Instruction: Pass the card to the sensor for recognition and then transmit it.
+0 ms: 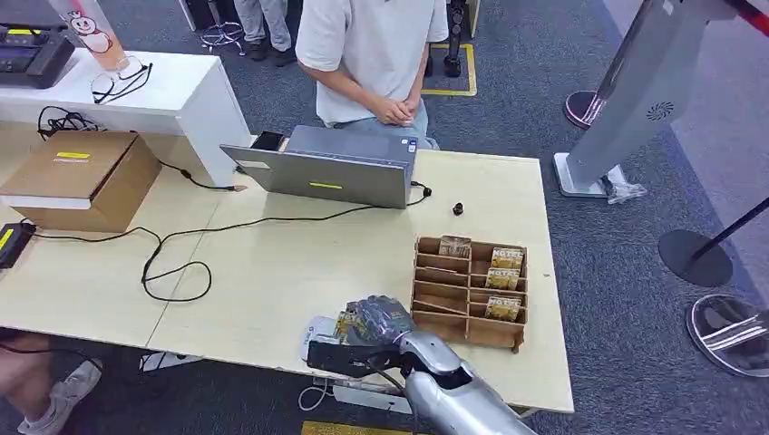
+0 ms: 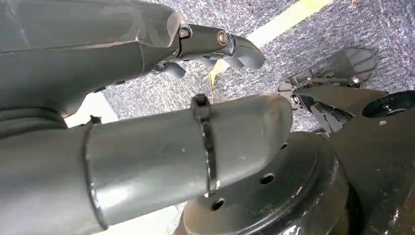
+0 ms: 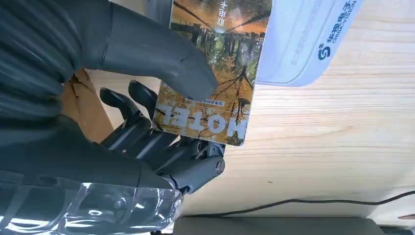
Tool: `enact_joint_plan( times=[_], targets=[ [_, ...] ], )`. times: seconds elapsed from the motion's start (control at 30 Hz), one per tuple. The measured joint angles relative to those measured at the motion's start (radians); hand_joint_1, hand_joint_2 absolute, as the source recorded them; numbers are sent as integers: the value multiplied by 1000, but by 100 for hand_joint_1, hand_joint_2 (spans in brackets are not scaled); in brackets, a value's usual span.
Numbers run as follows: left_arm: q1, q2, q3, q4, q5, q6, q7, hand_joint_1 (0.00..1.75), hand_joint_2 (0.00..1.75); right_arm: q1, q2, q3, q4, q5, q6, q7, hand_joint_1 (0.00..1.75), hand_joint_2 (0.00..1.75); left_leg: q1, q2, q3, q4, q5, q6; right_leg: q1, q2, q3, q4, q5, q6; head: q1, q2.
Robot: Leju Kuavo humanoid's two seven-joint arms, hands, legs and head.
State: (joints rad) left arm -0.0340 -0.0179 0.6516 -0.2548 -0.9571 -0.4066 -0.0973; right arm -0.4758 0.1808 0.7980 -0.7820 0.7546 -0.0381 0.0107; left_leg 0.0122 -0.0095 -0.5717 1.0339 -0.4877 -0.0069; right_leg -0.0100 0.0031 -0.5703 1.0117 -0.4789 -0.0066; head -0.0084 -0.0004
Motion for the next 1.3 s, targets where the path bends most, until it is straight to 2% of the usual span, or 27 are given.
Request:
enact_joint_plan(
  times=[0.4, 0.97, 1.3],
  targets=[
    [-3, -1, -3, 0, -9, 0, 14, 0, 0, -1, 9, -5, 4, 9, 12, 21, 175, 175, 0, 0, 0, 0, 0, 0, 0, 0, 0, 0, 0, 0, 0, 0],
    [-12, -9, -11, 0, -6, 0, 35, 0, 0, -10, 32, -42, 79, 36, -19, 31, 175, 175, 0, 0, 0, 0, 0, 0, 0, 0, 0, 0, 0, 0, 0, 0],
    [-14, -11, -18, 0, 8, 0, 39, 0, 0, 5, 33, -59, 53, 56, -14, 27, 175, 175, 0, 0, 0, 0, 0, 0, 0, 0, 0, 0, 0, 0, 0, 0]
  ],
)
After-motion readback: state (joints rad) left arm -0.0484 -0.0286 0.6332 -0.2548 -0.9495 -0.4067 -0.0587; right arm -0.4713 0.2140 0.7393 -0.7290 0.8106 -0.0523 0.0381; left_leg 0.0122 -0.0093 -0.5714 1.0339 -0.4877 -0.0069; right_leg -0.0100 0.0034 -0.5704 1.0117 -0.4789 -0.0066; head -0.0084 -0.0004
